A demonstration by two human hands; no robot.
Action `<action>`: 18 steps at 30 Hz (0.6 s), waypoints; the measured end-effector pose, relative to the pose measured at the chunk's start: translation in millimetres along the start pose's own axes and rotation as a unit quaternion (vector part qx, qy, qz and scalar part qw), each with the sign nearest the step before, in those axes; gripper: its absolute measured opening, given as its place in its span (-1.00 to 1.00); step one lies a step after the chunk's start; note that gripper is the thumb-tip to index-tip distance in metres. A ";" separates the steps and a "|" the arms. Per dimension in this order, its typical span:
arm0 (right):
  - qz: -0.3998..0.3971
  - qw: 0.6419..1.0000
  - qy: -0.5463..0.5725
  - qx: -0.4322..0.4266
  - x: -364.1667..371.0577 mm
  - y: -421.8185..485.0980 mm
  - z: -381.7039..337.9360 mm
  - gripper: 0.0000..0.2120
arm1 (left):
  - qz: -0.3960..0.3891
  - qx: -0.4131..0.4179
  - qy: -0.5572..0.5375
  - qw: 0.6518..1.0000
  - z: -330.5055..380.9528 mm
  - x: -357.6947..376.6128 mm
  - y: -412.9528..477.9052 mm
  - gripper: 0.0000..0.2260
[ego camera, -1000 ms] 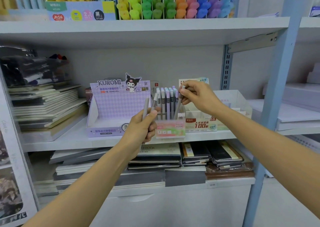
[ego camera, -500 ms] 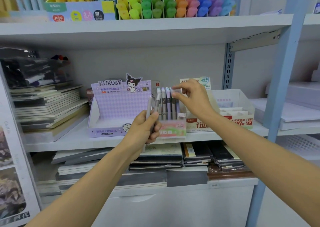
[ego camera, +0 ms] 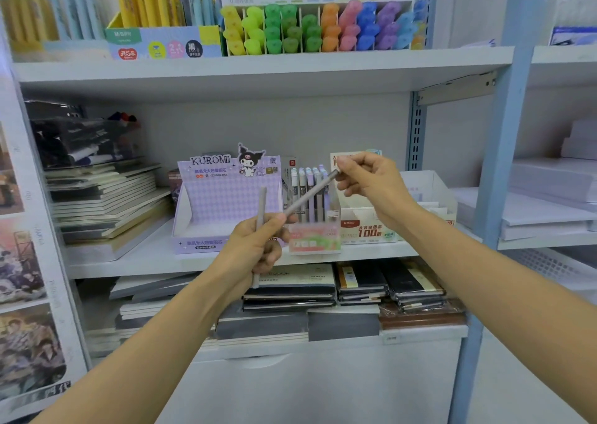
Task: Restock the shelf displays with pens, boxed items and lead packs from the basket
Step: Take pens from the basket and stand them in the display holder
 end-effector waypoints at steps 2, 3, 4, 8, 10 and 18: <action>-0.002 1.000 -0.013 0.010 -1.9 -5.6 2.4 -0.87 | 0.030 0.010 0.002 1.000 4.0 -1.7 -3.2 -0.82; -0.003 1.000 -0.016 0.013 -1.9 -8.2 3.2 -0.85 | 0.046 0.011 0.005 0.999 5.5 -2.1 -4.4 -0.83; -0.003 1.000 -0.018 0.014 -1.7 -10.4 3.3 -0.84 | 0.064 0.010 0.009 0.998 6.4 -2.3 -5.4 -0.84; -0.009 0.999 -0.037 0.007 0.9 -15.7 -1.7 -0.81 | 0.119 0.012 -0.002 0.993 7.3 -2.6 -9.5 -0.91; -0.014 1.000 -0.021 -0.005 3.7 -16.8 -6.7 -0.82 | 0.121 0.012 0.000 0.993 7.0 -1.2 -11.1 -0.92; -0.050 0.997 0.027 -0.047 15.2 -17.9 -19.8 -0.91 | 0.097 -0.015 0.001 0.995 4.4 5.5 -11.7 -0.84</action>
Point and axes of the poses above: each hand's wrist, its own y-axis towards the middle knuckle, its own x-axis out of the palm, z = x × y, the point moved 2 cm from there along y, towards the middle knuckle, and after that the axes turned 5 degrees about -z, right-handed, at the moved point
